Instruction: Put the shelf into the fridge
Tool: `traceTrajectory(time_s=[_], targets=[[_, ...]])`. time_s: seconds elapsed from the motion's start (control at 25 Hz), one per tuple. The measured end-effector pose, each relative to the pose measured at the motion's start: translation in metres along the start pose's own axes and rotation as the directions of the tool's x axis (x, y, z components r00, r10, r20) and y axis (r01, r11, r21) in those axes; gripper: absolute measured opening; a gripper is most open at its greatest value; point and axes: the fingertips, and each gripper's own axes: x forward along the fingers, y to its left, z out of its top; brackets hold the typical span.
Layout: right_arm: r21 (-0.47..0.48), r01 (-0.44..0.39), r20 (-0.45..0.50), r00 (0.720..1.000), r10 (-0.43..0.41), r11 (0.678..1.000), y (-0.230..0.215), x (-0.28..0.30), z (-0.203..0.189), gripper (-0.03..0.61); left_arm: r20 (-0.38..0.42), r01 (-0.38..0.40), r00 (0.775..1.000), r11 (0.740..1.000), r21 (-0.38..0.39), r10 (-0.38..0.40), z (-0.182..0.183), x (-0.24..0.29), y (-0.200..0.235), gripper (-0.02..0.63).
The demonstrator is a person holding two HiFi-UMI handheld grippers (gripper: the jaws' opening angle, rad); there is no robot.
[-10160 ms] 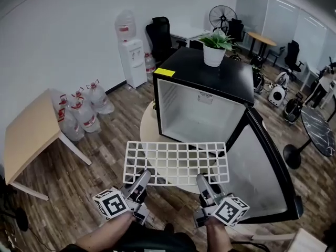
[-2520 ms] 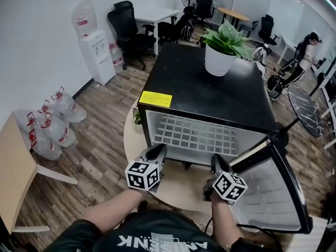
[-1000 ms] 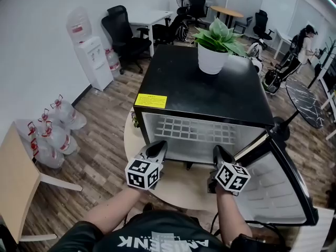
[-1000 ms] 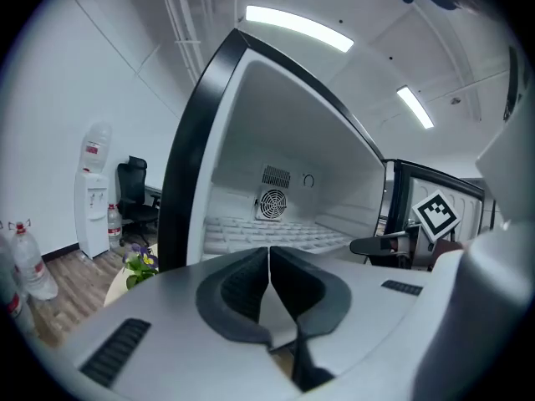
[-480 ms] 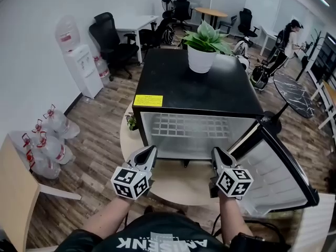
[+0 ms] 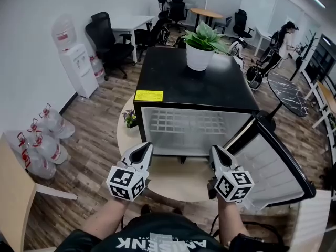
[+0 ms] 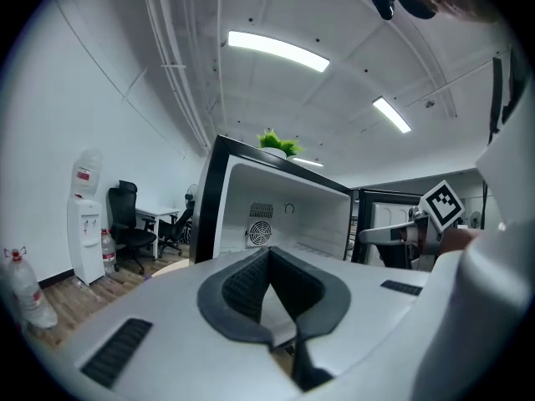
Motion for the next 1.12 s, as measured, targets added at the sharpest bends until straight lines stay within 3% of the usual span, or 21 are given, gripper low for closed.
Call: traceTrajectory(time_s=[0.48,1.12], targets=[[-0.062,-0.033,0.038,0.999,0.036,0.998,0.015,-0.021,0.022,0.006,0.058,-0.033,0.998,0.999,0.032,0.031,0.025,-0.005,-0.007,0.002],[-0.073,-0.049,0.023,0.998,0.051,0.996,0.018,-0.021,0.023,0.006,0.034,0.037,0.999,0.999,0.023,-0.038,0.022,-0.003,-0.024,0.002]])
